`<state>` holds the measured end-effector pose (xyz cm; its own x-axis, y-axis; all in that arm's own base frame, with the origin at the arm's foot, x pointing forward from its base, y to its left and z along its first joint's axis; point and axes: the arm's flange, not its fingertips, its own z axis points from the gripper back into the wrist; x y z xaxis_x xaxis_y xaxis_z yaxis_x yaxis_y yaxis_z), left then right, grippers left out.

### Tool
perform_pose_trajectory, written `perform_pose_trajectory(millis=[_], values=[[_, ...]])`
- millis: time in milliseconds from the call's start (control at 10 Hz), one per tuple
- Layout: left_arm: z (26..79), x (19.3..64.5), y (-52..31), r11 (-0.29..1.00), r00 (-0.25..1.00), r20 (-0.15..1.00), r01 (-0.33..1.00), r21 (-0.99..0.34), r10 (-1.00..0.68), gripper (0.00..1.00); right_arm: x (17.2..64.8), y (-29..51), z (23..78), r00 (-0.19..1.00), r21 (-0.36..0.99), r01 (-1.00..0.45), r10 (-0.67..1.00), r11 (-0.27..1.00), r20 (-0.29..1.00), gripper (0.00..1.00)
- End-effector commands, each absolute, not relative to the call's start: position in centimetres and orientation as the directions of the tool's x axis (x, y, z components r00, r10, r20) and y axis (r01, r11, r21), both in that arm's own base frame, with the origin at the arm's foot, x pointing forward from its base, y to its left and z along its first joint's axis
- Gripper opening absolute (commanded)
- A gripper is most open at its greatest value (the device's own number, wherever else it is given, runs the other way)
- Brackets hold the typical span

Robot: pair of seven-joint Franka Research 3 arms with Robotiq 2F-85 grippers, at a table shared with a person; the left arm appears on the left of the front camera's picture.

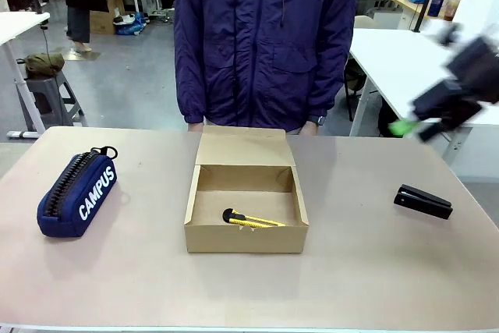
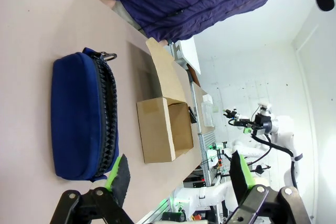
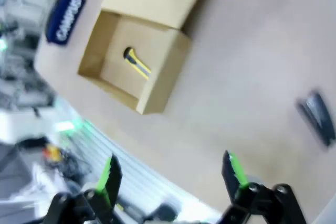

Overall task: Pack the item into the box.
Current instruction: Pick up the item indicated by the person and place it inside the Mailer Box.

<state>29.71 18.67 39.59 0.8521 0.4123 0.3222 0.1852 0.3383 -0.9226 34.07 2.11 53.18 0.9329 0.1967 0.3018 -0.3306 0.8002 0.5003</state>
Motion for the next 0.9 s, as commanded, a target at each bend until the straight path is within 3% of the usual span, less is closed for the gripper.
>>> perform_pose_trajectory(millis=[0,300,500,800], values=[[39.6,29.7,18.6,0.328,0.844,0.342,0.212,-0.921,0.414,1.0,30.3,-6.2,53.2,0.962,0.667,-0.129,-0.07,0.734,0.262,1.0],[39.6,29.7,18.6,0.328,0.844,0.342,0.212,-0.921,0.414,1.0,27.3,-18.1,49.0,0.924,0.862,0.066,-0.356,0.502,0.137,1.0],[39.6,29.7,18.6,0.328,0.844,0.342,0.212,-0.921,0.414,1.0,28.2,-22.7,46.5,0.913,0.941,0.062,-0.4,0.332,0.082,1.0],[39.6,29.7,18.6,0.328,0.844,0.342,0.212,-0.921,0.414,1.0,29.5,-25.7,43.8,0.906,0.965,0.081,-0.422,0.248,0.033,1.0]])
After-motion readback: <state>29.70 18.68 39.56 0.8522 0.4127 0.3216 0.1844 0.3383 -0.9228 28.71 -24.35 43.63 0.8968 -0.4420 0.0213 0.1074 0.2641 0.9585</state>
